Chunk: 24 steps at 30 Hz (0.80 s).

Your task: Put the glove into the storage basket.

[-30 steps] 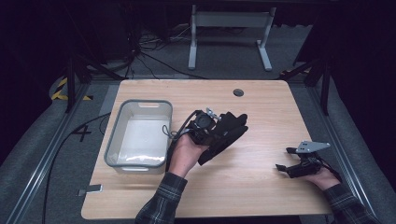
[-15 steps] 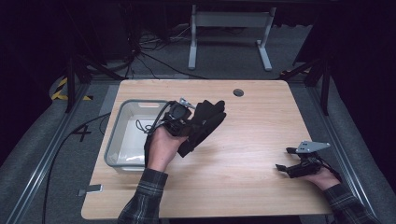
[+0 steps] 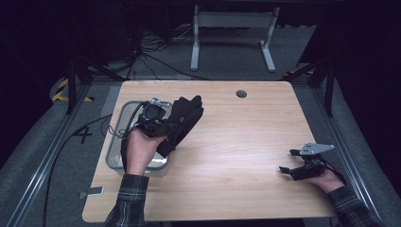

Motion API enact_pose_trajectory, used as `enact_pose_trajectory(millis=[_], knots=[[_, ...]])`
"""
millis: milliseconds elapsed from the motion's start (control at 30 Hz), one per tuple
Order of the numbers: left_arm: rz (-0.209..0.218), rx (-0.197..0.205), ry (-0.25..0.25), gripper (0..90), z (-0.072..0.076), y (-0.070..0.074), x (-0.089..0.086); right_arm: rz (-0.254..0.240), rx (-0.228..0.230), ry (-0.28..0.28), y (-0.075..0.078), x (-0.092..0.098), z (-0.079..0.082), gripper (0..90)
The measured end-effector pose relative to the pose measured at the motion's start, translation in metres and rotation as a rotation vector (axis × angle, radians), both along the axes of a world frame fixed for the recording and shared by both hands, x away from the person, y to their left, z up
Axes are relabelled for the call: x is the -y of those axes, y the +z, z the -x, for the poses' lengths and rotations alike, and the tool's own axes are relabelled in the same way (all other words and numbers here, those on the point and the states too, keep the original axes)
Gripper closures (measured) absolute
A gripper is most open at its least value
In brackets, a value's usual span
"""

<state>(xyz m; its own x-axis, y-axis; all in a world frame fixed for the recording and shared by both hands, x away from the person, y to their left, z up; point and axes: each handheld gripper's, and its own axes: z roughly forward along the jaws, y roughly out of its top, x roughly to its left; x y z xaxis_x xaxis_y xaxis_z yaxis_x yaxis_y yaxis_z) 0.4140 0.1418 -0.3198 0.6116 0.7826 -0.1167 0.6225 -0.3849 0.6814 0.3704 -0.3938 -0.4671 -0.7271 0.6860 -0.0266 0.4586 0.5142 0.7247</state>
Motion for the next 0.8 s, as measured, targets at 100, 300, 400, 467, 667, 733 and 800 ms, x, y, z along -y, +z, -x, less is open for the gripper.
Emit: enact_pose_trajectory(millis=[100,300,400,467,667,733,800], knots=[[0.0,-0.002,0.021,71.1,0.001,-0.001,-0.01,0.0,0.0,0.0,0.0,0.0,0.0,11.0],[0.005,-0.014,0.075,71.0,0.001,-0.008,-0.032,0.0,0.0,0.0,0.0,0.0,0.0,11.0],[0.007,-0.026,0.107,71.0,0.0,-0.015,-0.044,0.0,0.0,0.0,0.0,0.0,0.0,11.0],[0.005,-0.04,0.136,71.0,-0.002,-0.022,-0.052,0.0,0.0,0.0,0.0,0.0,0.0,11.0],[0.011,-0.087,0.18,70.9,-0.008,-0.044,-0.066,0.0,0.0,0.0,0.0,0.0,0.0,11.0],[0.006,-0.101,0.193,70.9,-0.011,-0.051,-0.069,0.0,0.0,0.0,0.0,0.0,0.0,11.0],[-0.005,-0.112,0.198,70.8,-0.013,-0.055,-0.07,0.0,0.0,0.0,0.0,0.0,0.0,11.0]])
